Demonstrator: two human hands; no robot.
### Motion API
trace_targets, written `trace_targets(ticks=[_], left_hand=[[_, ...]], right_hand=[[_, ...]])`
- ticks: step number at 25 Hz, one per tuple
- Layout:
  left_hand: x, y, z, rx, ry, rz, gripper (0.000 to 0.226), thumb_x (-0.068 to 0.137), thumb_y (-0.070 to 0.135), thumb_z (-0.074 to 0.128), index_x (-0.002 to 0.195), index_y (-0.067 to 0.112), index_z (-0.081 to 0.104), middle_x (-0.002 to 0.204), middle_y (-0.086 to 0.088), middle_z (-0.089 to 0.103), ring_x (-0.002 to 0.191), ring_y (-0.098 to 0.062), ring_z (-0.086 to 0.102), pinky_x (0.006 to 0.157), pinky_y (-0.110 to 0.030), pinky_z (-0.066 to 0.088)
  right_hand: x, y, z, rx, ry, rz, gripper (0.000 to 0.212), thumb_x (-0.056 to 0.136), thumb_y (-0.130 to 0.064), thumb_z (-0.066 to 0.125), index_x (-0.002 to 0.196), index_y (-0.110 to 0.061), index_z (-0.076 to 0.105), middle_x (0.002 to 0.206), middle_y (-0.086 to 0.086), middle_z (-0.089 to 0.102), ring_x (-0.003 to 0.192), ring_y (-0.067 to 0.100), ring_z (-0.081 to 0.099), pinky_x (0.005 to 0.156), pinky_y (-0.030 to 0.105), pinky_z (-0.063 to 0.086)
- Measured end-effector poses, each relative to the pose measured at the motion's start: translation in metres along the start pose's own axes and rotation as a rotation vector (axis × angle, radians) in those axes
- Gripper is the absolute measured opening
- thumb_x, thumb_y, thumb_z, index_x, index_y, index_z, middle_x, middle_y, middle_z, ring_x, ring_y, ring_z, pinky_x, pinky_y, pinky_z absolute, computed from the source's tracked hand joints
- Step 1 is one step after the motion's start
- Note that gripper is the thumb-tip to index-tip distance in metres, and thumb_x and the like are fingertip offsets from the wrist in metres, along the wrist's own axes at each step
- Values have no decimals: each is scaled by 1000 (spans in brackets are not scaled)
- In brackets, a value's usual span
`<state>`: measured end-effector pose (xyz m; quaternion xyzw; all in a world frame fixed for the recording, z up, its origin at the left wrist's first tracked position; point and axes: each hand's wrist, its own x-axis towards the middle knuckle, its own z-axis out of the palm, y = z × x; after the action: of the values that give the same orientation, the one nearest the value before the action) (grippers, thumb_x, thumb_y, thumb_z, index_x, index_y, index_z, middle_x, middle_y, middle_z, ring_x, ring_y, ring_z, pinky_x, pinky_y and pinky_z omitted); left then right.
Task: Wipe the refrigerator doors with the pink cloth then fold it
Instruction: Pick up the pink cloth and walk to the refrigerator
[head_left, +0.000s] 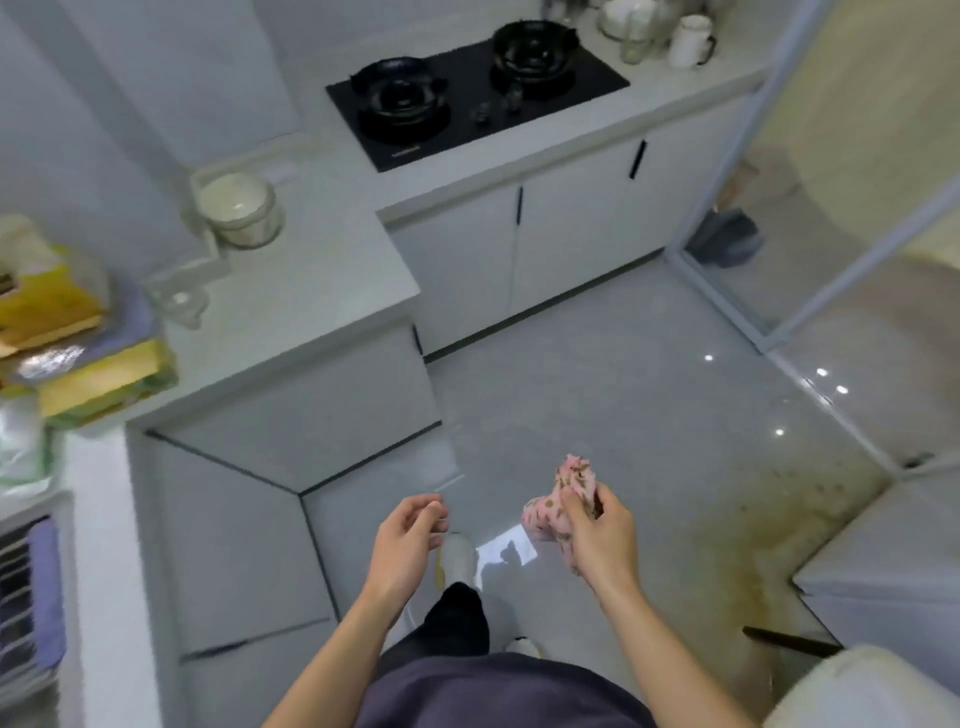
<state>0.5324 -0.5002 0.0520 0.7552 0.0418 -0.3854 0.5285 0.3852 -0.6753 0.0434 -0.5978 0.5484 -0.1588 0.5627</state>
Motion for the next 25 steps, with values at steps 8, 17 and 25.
trace_targets(ticks=[8,17,25], left_hand=[[115,120,15,210,-230,40,16,103,19,58,105,17,74,114,-5,72,105,-22,69,100,-38,53],[198,193,105,267,-356,67,17,102,15,59,109,12,75,112,-14,74,107,-25,70,96,-37,56],[254,274,238,356,-437,114,19,104,21,57,113,17,73,110,-9,75,107,-24,71,99,-39,58]], right_hand=[[66,-64,25,148,218,66,11,100,-14,65,105,-22,71,100,-5,75,94,10,71,80,31,55],[153,-96,-7,302,437,148,14,100,-11,65,92,-21,70,93,1,75,91,19,72,83,39,57],[285,-135,-75,328,435,172,10,103,-14,63,95,-11,69,94,10,73,88,22,69,73,34,55]])
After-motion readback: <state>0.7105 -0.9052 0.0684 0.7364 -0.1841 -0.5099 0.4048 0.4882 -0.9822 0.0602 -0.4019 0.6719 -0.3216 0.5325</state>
